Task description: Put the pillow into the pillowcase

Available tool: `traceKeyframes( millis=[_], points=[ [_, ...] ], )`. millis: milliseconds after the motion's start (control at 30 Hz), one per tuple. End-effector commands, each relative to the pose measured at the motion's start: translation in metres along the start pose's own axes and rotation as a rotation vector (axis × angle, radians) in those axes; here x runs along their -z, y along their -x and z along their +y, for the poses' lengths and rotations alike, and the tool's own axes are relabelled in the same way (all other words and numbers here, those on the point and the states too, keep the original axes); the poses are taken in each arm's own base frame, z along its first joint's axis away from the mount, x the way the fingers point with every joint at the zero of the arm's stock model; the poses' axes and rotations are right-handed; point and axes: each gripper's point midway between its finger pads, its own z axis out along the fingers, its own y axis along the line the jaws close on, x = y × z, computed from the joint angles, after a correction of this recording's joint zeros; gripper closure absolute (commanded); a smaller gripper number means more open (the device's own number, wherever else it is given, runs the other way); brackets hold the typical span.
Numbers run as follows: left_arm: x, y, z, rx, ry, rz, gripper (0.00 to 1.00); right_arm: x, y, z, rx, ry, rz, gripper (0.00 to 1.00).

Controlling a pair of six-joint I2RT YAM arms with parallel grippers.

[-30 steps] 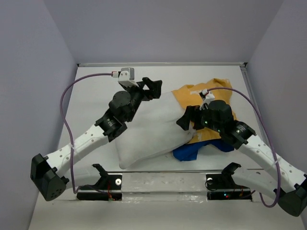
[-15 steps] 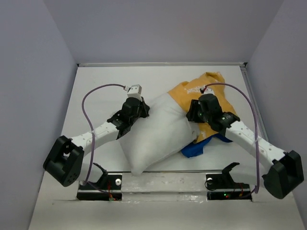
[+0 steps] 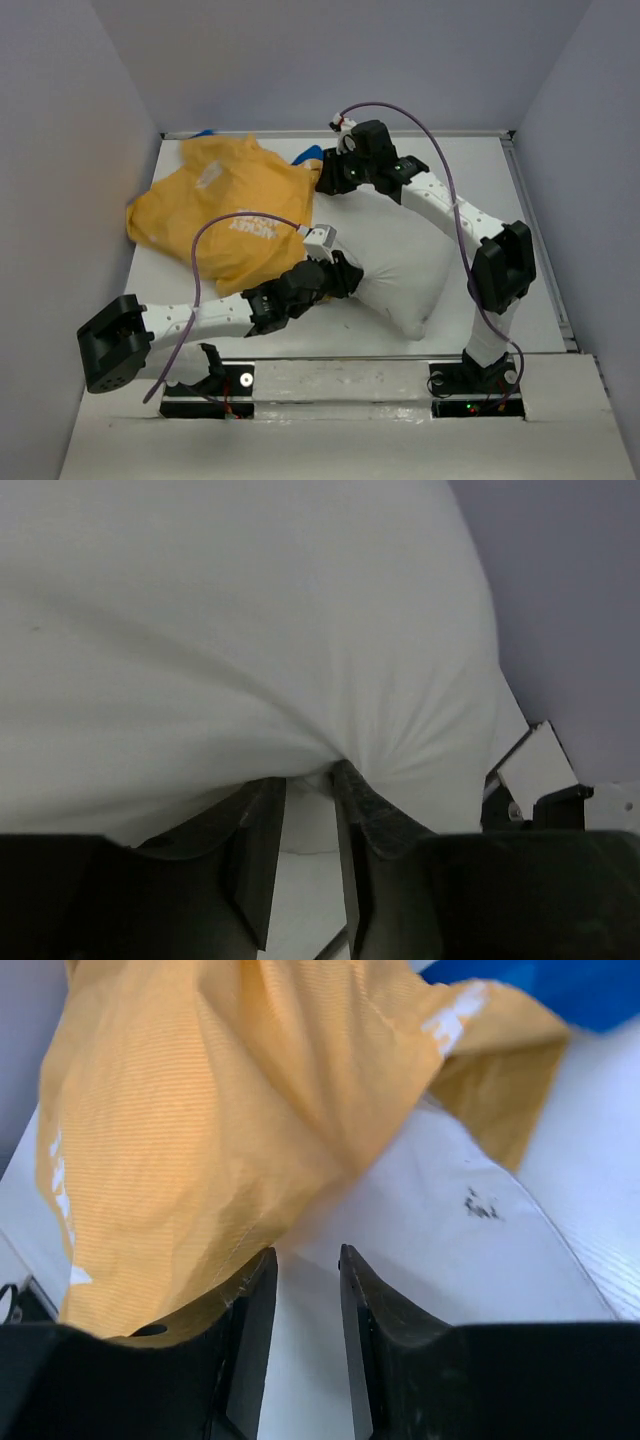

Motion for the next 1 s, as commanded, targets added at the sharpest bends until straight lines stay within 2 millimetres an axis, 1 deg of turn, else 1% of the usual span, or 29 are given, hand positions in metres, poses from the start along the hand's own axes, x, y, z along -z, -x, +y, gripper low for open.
traceKeyframes(
  millis=[0,33,67,100,133,167,200,233,267,300,333,367,400,433,467,500,533,567,600,667,700,733,767,800,833,867,900,933,967],
  points=[
    [0.013,0.063,-0.075,0.038,-0.256,-0.150,0.54,0.030,0.008,-0.008,0.046,-0.048,-0.052,0.60],
    [0.017,0.072,-0.074,0.027,-0.249,-0.160,0.53,0.033,0.007,-0.020,0.036,-0.075,-0.053,0.59],
    [0.020,0.081,-0.075,0.021,-0.255,-0.171,0.53,0.034,0.004,-0.022,0.039,-0.085,-0.045,0.59],
    [0.026,0.104,-0.069,0.033,-0.253,-0.213,0.53,0.038,0.000,-0.025,0.052,-0.099,-0.041,0.55],
    [0.030,0.107,-0.069,0.036,-0.278,-0.197,0.51,0.040,-0.001,-0.029,0.059,-0.125,-0.043,0.51],
    [0.034,0.114,-0.064,0.044,-0.282,-0.204,0.49,0.042,-0.001,-0.032,0.065,-0.140,-0.046,0.46],
    [0.036,0.119,-0.057,0.053,-0.273,-0.203,0.43,0.044,-0.003,-0.035,0.065,-0.161,-0.045,0.41],
    [0.042,0.128,-0.051,0.057,-0.265,-0.219,0.40,0.051,0.001,-0.035,0.064,-0.172,-0.059,0.32],
    [0.041,0.134,-0.032,0.059,-0.207,-0.225,0.34,0.054,0.000,-0.034,0.058,-0.177,-0.062,0.29],
    [0.046,0.138,-0.023,0.063,-0.191,-0.237,0.31,0.059,0.001,-0.033,0.052,-0.178,-0.071,0.21],
    [0.046,0.139,-0.013,0.078,-0.168,-0.232,0.28,0.064,0.002,-0.031,0.049,-0.178,-0.077,0.19],
    [0.048,0.149,0.002,0.090,-0.136,-0.256,0.25,0.072,-0.002,-0.030,0.050,-0.183,-0.082,0.17],
    [0.052,0.152,0.007,0.095,-0.132,-0.263,0.21,0.076,-0.006,-0.029,0.042,-0.180,-0.080,0.14],
    [0.053,0.157,0.028,0.095,-0.052,-0.281,0.20,0.087,-0.004,-0.024,0.047,-0.170,-0.101,0.13],
    [0.055,0.160,0.040,0.094,0.002,-0.297,0.18,0.084,-0.022,-0.029,0.039,-0.174,-0.074,0.12],
    [0.057,0.163,0.052,0.096,0.056,-0.312,0.17,0.084,-0.029,-0.033,0.036,-0.188,-0.064,0.12],
    [0.062,0.161,0.064,0.098,0.103,-0.315,0.16,0.084,-0.038,-0.040,0.024,-0.215,-0.050,0.11],
    [0.065,0.164,0.079,0.103,0.162,-0.343,0.16,0.088,-0.041,-0.050,0.012,-0.272,-0.060,0.11],
    [0.066,0.160,0.097,0.106,0.221,-0.353,0.16,0.086,-0.059,-0.060,-0.006,-0.305,-0.030,0.10],
    [0.061,0.148,0.121,0.090,0.308,-0.327,0.16,0.085,-0.073,-0.064,-0.020,-0.317,-0.015,0.12],
    [0.055,0.141,0.128,0.071,0.328,-0.292,0.18,0.085,-0.078,-0.065,-0.027,-0.312,-0.011,0.15],
    [0.039,0.130,0.138,0.059,0.356,-0.232,0.20,0.084,-0.094,-0.067,-0.047,-0.309,0.012,0.26],
    [0.029,0.123,0.138,0.049,0.346,-0.193,0.22,0.082,-0.103,-0.063,-0.057,-0.280,0.026,0.36],
    [0.018,0.115,0.130,0.042,0.294,-0.144,0.30,0.080,-0.108,-0.062,-0.067,-0.261,0.021,0.47],
    [0.002,0.111,0.131,0.041,0.282,-0.124,0.35,0.084,-0.124,-0.062,-0.096,-0.256,0.033,0.77],
    [-0.007,0.109,0.130,0.040,0.272,-0.115,0.43,0.087,-0.128,-0.059,-0.110,-0.242,0.025,0.96],
    [-0.014,0.106,0.127,0.041,0.247,-0.097,0.58,0.089,-0.125,-0.051,-0.115,-0.194,-0.010,1.00],
    [-0.030,0.108,0.122,0.035,0.229,-0.083,0.66,0.100,-0.119,-0.040,-0.135,-0.162,-0.053,1.00],
    [-0.039,0.109,0.115,0.026,0.213,-0.074,0.73,0.104,-0.132,-0.040,-0.154,-0.154,-0.043,1.00]
  ],
)
